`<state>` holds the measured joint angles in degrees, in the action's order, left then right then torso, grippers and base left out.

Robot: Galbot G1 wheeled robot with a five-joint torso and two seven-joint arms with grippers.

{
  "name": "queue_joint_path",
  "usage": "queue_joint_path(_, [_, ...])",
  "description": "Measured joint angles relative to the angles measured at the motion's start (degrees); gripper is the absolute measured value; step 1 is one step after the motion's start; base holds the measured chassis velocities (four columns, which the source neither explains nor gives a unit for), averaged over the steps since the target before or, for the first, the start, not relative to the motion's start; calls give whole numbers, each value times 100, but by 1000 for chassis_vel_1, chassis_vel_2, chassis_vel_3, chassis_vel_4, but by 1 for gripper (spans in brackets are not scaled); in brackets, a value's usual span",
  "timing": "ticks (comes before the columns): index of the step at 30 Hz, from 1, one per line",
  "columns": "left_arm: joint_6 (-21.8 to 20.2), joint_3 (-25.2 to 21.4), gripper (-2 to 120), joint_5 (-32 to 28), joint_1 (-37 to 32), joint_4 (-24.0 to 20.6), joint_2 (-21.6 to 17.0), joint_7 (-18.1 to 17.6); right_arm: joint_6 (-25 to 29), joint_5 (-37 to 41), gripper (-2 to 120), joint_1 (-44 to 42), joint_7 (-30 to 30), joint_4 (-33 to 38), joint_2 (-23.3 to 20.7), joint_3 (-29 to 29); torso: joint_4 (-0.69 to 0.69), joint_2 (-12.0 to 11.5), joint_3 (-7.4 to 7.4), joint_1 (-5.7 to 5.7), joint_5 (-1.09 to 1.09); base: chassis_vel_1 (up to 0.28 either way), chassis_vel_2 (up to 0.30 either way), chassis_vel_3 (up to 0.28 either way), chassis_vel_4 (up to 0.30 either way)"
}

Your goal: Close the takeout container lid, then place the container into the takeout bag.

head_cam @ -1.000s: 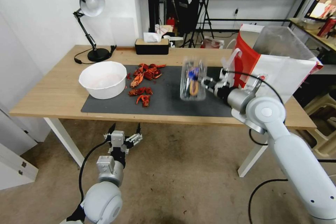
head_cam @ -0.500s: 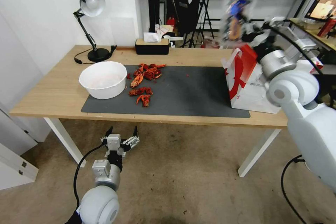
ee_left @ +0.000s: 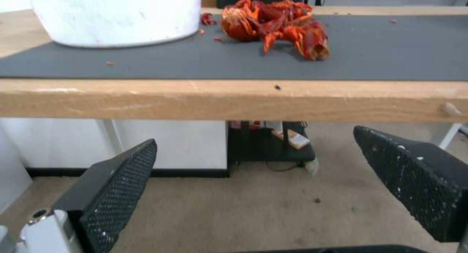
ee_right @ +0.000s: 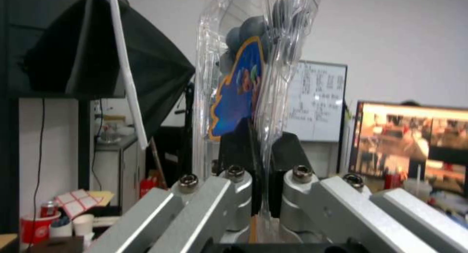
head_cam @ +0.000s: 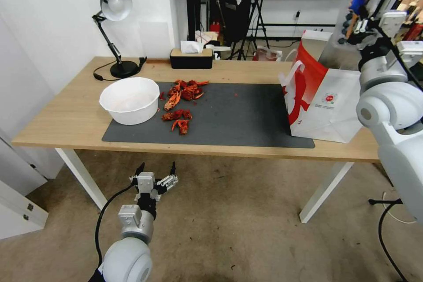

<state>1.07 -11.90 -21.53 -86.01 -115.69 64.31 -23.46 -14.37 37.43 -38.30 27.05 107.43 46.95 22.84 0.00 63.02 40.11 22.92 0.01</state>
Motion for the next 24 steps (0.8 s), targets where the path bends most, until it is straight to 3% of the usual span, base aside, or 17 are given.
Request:
queue_joint_path(5, [-28, 30, 100, 8, 9, 25, -7, -13, -106, 488, 0, -167, 87, 99, 85, 111, 0, 0, 0, 0, 0, 0, 0, 0, 0])
queue_joint_path(9, [-37, 30, 100, 10, 28, 45, -23, -27, -162, 823, 11, -270, 121, 143, 150, 192, 1, 0, 0, 0, -1, 0, 0, 0, 0])
queue_joint_path(11, [-72, 29, 100, 10, 37, 12, -76, 17, -251, 1046, 25, -332, 160, 180, 202, 236, 0, 0, 0, 0, -2, 0, 0, 0, 0])
queue_joint_path(24, [-154, 11, 100, -5, 40, -92, -181, 43, -353, 1236, 68, -381, 157, 212, 266, 274, 0, 0, 0, -1, -1, 0, 0, 0, 0])
